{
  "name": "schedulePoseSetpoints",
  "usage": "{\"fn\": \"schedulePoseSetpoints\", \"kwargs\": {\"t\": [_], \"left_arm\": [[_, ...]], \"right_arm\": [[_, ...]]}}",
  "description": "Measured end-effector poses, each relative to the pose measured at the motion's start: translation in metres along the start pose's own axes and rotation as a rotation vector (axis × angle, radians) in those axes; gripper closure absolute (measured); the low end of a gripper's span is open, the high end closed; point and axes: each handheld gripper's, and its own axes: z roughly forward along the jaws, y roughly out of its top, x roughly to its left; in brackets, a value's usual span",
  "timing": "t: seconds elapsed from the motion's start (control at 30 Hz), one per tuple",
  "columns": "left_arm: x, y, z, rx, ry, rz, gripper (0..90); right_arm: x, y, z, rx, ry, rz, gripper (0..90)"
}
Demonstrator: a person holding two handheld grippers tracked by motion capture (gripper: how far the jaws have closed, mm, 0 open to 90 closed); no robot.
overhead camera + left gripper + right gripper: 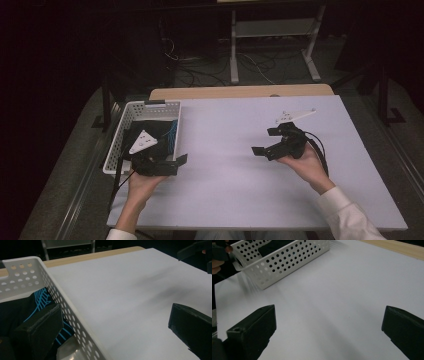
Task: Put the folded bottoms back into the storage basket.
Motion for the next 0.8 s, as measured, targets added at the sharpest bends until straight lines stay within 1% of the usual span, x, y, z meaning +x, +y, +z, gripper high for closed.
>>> {"fn": "schedulePoseSetpoints", "kwargs": {"t": [0.07,0.23,0.33,0.4,0.57,0.73,0.8], "left_arm": [[-0.002,-0.001,0.0,-0.005,0.002,0.004,0.0],[-0.007,-0.004,0.0,-0.008,0.006,0.032,0.0],[-0.01,-0.007,0.001,-0.004,-0.003,0.035,0.0],[-0.013,-0.008,0.001,-0.003,-0.006,0.042,0.0],[-0.02,-0.012,0.001,-0.017,-0.016,0.062,0.0],[-0.025,-0.018,0.002,-0.01,-0.027,0.08,0.0],[-0.026,-0.02,0.003,-0.012,-0.034,0.075,0.0]], "right_arm": [[0.0,-0.005,-0.002,0.001,-0.005,0.002,0.0],[-0.002,-0.014,-0.008,-0.007,-0.02,0.002,0.0],[-0.002,-0.018,-0.012,-0.016,-0.031,0.004,0.0],[-0.002,-0.021,-0.015,-0.024,-0.036,-0.003,0.0],[-0.003,-0.03,-0.022,-0.036,-0.044,-0.01,0.0],[-0.005,-0.041,-0.028,-0.04,-0.051,-0.002,0.0],[-0.007,-0.046,-0.031,-0.044,-0.056,0.0,0.0]]}}
